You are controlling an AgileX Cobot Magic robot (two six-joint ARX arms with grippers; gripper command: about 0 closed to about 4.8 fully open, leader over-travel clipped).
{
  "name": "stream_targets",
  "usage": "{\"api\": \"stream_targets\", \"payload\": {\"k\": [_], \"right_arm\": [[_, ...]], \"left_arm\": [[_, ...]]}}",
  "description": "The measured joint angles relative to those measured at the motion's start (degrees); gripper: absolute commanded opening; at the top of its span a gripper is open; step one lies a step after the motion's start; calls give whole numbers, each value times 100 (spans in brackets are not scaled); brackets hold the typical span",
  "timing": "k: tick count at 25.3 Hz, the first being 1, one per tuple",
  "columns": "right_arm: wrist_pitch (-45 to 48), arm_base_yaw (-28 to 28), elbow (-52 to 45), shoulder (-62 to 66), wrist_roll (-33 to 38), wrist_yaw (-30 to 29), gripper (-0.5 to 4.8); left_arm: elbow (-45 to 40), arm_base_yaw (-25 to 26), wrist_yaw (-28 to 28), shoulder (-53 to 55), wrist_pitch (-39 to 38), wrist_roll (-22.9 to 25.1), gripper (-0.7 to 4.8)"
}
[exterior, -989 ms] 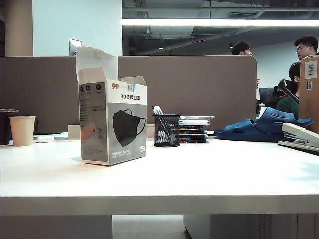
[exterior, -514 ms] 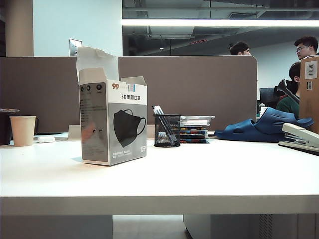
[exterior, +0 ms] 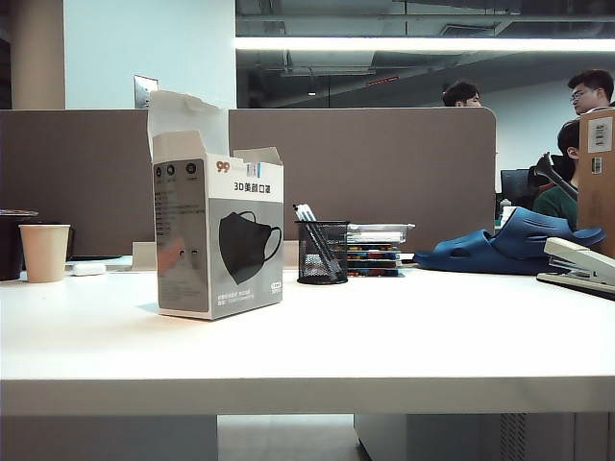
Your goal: Put the mask into the mask box.
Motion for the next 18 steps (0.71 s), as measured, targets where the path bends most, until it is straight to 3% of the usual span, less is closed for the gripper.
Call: {"api": "stream_targets", "payload": {"k": [12, 18], "right_arm": [[-22, 0, -476, -173, -138, -31, -6], [-155, 0, -697, -282, -184, 59, -6]], "left_arm": [[-1252, 0, 144, -1510, -116, -133, -6], [-1307, 0, 140, -1655, -210, -170, -6]]}}
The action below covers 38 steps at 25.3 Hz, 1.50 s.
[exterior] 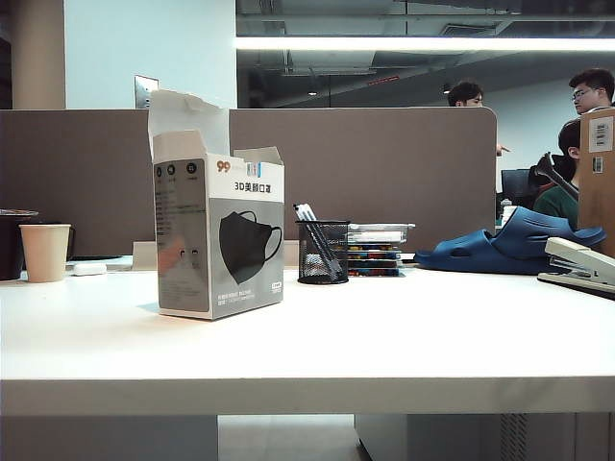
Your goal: Put the mask into the mask box.
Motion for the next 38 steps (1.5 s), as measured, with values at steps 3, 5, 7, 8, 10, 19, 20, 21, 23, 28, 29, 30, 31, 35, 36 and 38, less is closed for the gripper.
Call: {"api": "stream_targets", "payload": {"k": [3, 5, 7, 8, 10, 19, 20, 21, 23, 28, 29, 30, 31, 35, 36, 38], "right_arm": [[0, 0, -70, -127, -22, 94, -6], [-22, 0, -107, -214, -94, 129, -6], [-15, 0, -107, -245, -122, 234, -6], [-20, -4, -107, -271, -129, 350, -6], [-20, -7, -111, -269, -129, 334, -6], [1296, -4, -1027, -271, -13, -1150, -6], [1515, -4, -1099, -278, -11, -1152, -6], [1679, -4, -1207, -286, 2, -1150, -6], [1794, -4, -1414, -280, 48, -1152, -6], [2173, -4, -1847, -273, 157, -1158, -6], [2247, -4, -1923, -273, 160, -1163, -6], [2302, -4, -2015, -273, 162, -1163, -6], [2391, -4, -2138, -271, 162, -1163, -6], [2896, -4, -2433, -271, 166, -1161, -6], [2935, -4, -2514, -271, 166, -1161, -6], [3014, -4, -2693, -269, 168, -1163, -6]], "left_arm": [[-4, 0, 2, -7, -4, 0, -6], [-13, 0, 0, -7, -2, 2, -6], [-15, 0, 0, -7, -22, 2, -6], [-15, 0, 0, -7, -22, 11, -6], [-15, 0, 0, -7, -63, 24, -6], [-446, 0, -2, -94, 22, 9, -6], [-494, 0, -4, -92, 98, -24, -6], [-560, 0, -2, -94, 192, -68, -6], [-682, 2, -4, -92, 321, -90, -6], [-966, 0, -79, -92, 614, -170, -6], [-1014, 2, -127, -92, 658, -205, -6], [-1064, 2, -192, -92, 686, -249, -6], [-1174, 2, -337, -92, 848, -358, -6], [-1478, 2, -695, -92, 1311, -575, -6], [-1517, 2, -737, -92, 1335, -614, -6], [-1641, 2, -774, -92, 1447, -682, -6]]}}
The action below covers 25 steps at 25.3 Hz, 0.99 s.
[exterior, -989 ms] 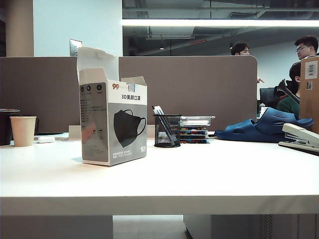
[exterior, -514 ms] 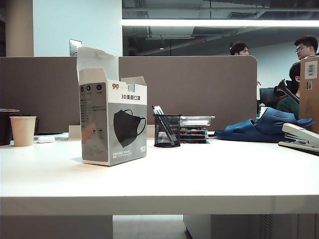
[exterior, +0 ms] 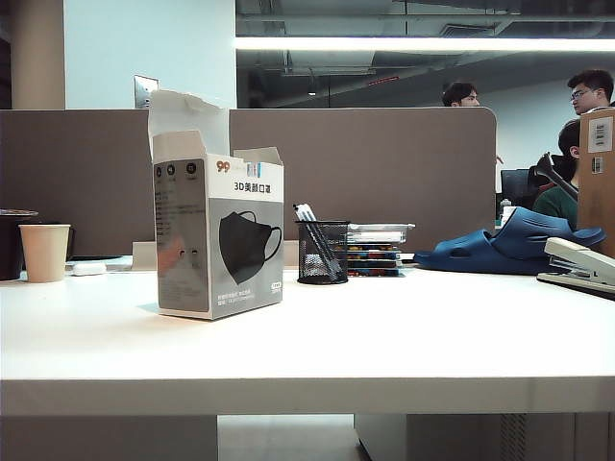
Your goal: Put the mask into the mask box.
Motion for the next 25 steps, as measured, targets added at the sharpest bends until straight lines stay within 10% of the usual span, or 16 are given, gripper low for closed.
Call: {"api": "stream_targets", "payload": {"k": [25], "right_arm": [[428, 4, -415, -2, 9, -127, -5]], "left_arm": [[-367, 0, 20, 0, 249, -50, -6]]}}
